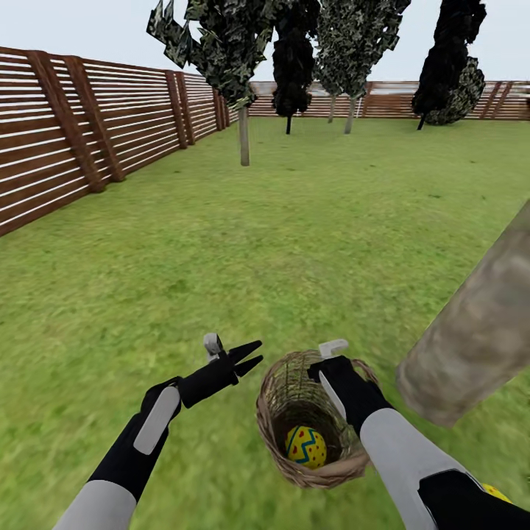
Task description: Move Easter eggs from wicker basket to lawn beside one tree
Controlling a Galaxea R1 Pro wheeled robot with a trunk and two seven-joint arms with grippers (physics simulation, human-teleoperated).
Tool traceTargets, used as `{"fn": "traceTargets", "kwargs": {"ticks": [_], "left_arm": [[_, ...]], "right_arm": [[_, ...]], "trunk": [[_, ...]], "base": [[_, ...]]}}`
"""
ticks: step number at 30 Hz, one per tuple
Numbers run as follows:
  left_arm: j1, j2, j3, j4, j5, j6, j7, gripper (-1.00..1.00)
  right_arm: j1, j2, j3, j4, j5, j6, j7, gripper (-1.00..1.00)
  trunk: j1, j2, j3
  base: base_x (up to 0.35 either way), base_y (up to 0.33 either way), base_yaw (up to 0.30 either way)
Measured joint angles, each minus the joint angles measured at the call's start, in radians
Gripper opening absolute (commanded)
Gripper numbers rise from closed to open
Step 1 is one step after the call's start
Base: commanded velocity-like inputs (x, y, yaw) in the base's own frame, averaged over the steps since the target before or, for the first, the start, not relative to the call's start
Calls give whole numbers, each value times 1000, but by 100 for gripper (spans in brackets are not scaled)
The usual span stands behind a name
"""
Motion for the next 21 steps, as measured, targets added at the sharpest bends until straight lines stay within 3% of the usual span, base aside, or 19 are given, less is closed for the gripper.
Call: {"fn": "traceTargets", "kwargs": {"ticks": [11,21], "left_arm": [[0,-21,-7,1,-3,-1,-1,100],[0,-22,-8,1,-3,0,-3,100]], "right_arm": [[0,-3,-1,2,5,2,-3,100],[0,-7,-1,1,6,2,-3,100]], "trunk": [[0,0,9],[0,0,19]], "base": [[0,0,-230],[1,0,-243]]}}
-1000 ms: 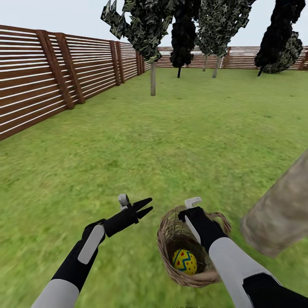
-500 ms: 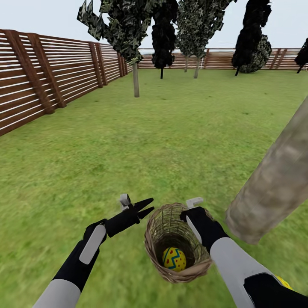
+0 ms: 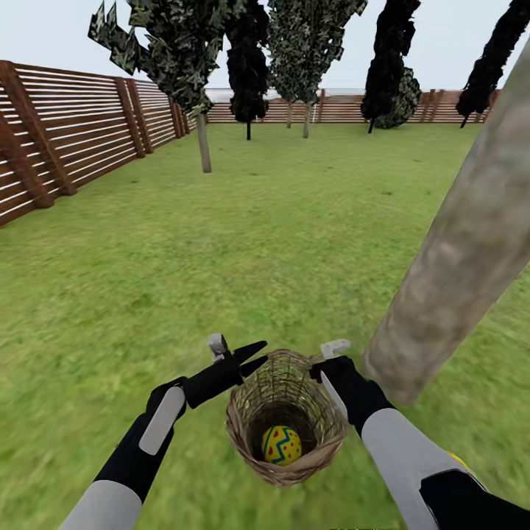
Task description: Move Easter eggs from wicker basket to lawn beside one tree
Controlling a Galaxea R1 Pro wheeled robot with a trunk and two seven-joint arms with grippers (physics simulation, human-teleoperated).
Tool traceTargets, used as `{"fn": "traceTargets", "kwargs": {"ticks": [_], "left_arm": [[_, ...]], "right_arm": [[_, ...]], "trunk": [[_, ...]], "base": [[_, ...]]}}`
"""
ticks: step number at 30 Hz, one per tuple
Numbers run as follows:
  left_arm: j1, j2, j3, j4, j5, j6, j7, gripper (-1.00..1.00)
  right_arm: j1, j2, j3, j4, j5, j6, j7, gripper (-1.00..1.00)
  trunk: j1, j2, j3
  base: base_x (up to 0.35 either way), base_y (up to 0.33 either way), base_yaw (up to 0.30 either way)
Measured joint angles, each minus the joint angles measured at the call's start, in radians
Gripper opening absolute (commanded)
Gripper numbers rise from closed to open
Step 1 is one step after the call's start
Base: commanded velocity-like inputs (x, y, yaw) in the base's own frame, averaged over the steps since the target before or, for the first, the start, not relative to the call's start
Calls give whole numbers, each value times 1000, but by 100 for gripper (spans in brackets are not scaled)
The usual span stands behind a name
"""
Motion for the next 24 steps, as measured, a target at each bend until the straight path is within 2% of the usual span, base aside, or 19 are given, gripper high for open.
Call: {"fn": "traceTargets", "kwargs": {"ticks": [8,24], "left_arm": [[0,1,1,1,1,0,0,100],[0,5,2,0,2,0,0,100]], "right_arm": [[0,3,0,4,-1,-1,-1,100],[0,-3,2,2,-1,-4,3,100]], "trunk": [[0,0,6],[0,0,6]], "base": [[210,0,-147],[7,0,-3]]}}
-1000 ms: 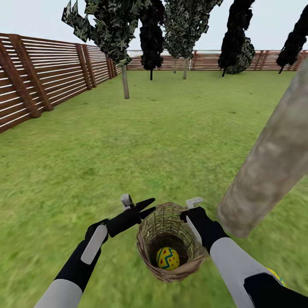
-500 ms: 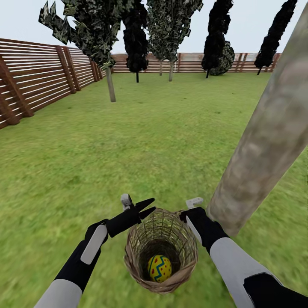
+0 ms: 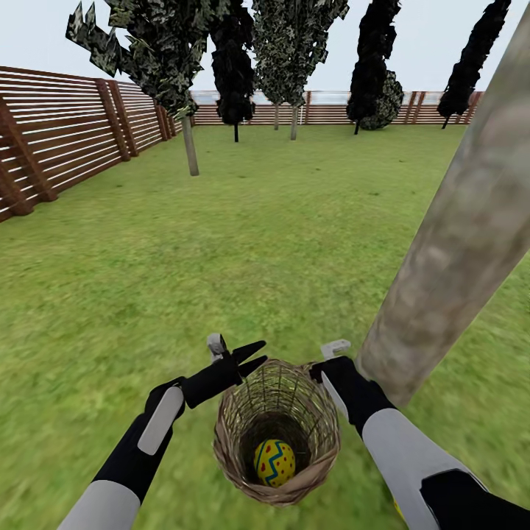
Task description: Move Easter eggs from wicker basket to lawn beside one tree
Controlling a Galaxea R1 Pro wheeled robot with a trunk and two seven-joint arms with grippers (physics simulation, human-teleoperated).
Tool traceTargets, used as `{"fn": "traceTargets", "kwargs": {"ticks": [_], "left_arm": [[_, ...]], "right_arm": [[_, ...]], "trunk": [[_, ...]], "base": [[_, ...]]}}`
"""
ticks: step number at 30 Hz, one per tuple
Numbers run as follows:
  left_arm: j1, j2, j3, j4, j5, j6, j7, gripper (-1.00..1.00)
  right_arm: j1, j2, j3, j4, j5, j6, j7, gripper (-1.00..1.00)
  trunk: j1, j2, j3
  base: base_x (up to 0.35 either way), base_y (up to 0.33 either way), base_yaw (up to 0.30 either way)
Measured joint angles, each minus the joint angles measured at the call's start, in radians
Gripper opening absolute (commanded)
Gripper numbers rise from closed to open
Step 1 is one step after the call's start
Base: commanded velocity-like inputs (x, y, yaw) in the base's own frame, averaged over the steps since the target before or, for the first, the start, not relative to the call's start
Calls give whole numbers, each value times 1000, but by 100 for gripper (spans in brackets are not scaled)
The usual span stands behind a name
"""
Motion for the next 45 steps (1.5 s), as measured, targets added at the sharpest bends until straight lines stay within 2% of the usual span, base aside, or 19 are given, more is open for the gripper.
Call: {"fn": "traceTargets", "kwargs": {"ticks": [2,3,4,6,7,8,9,11,12,13,18,19,21,25,28,30,33,35,45], "left_arm": [[0,2,0,-1,1,0,0,100],[0,4,1,-5,1,1,-1,100],[0,7,2,-7,1,1,-2,100],[0,19,5,-12,1,3,-7,100],[0,28,5,-13,1,4,-22,100],[0,33,6,-14,1,5,-37,100],[0,37,7,-14,1,6,-62,100],[0,51,8,-14,1,7,-95,100],[0,56,8,-14,1,7,-102,100],[0,62,14,-14,-1,9,-110,100],[0,87,90,-15,2,13,-154,100],[0,98,99,-15,2,13,-174,100],[0,124,109,-15,2,14,-226,100],[3,159,119,-13,1,14,-292,100],[6,163,130,-14,1,15,-300,100],[9,164,135,-14,0,15,-302,100],[10,164,138,-14,0,15,-302,100],[11,164,138,-12,0,15,-302,100],[11,164,139,-13,0,16,-302,100]], "right_arm": [[0,-2,5,-4,0,48,1,100],[-1,-2,50,-6,10,82,3,100],[-2,-1,102,-9,30,92,4,100],[-3,3,239,-16,100,117,9,100],[-7,6,339,-23,144,144,17,100],[-10,6,394,-28,164,162,31,100],[-14,7,450,-33,183,186,78,100],[-43,2,496,-42,198,223,229,100],[-63,1,505,-44,211,232,304,100],[-90,0,512,-46,254,238,431,100],[-152,5,516,-55,477,243,869,100],[-163,6,516,-55,504,242,929,100],[-189,4,513,-51,529,235,1038,100],[-244,0,511,-37,541,222,1220,100],[-289,0,499,-26,540,225,1275,100],[-323,1,469,13,540,225,1323,100],[-371,5,430,80,540,225,1351,100],[-391,7,421,99,540,225,1355,100],[-399,12,421,113,542,225,1352,100]], "trunk": [[0,0,0],[0,0,0],[0,0,0],[0,0,0],[0,0,0],[0,0,0],[0,0,0],[0,0,0],[0,0,0],[0,0,0],[0,0,0],[0,0,0],[0,0,0],[0,0,0],[0,0,0],[0,0,0],[0,0,0],[4,-7,-3],[42,-77,-34]], "base": [[0,0,0],[0,0,0],[0,0,0],[0,0,0],[0,0,0],[0,0,0],[0,0,0],[0,0,0],[0,0,0],[0,0,0],[0,0,0],[0,0,0],[0,0,0],[0,0,0],[0,0,0],[0,0,0],[0,0,0],[0,0,0],[0,0,0]]}}
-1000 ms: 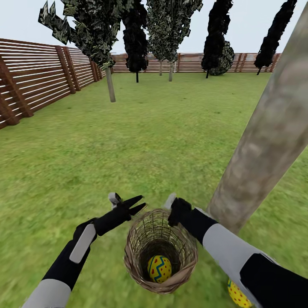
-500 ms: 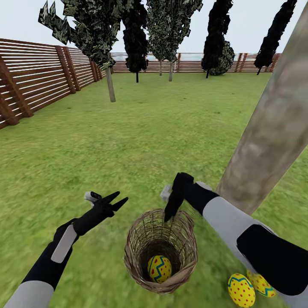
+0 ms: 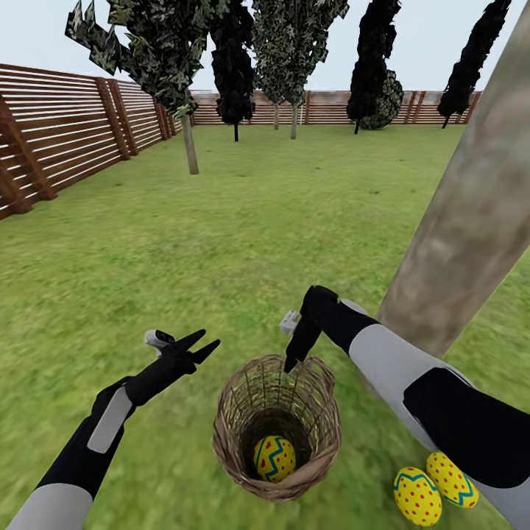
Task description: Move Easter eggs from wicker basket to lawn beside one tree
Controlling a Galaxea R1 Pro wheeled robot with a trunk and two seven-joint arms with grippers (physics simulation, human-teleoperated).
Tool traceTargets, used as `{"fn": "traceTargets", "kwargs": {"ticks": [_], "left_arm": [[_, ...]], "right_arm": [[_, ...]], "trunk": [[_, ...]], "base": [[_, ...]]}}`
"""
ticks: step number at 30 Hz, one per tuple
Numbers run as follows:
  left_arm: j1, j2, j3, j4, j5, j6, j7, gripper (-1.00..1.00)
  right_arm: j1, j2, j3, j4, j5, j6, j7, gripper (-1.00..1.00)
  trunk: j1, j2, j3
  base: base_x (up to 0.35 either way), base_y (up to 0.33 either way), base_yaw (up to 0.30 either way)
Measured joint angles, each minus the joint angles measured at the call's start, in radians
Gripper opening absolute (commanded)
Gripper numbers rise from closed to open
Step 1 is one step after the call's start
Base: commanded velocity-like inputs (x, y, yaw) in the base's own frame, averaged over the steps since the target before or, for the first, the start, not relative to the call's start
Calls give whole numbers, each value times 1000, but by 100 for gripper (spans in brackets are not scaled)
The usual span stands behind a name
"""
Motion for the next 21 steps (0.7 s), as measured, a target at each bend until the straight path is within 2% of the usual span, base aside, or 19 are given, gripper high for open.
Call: {"fn": "traceTargets", "kwargs": {"ticks": [13,17,21], "left_arm": [[0,0,1,-2,0,1,0,100],[0,0,1,-2,0,1,0,100],[0,0,1,-2,0,1,0,100]], "right_arm": [[0,3,2,-14,12,-1,-4,100],[0,9,3,-16,13,0,-5,100],[0,28,4,-18,16,2,-7,100]], "trunk": [[50,-91,-41],[65,-119,-53],[81,-147,-66]], "base": [[0,0,0],[0,0,0],[0,0,0]]}}
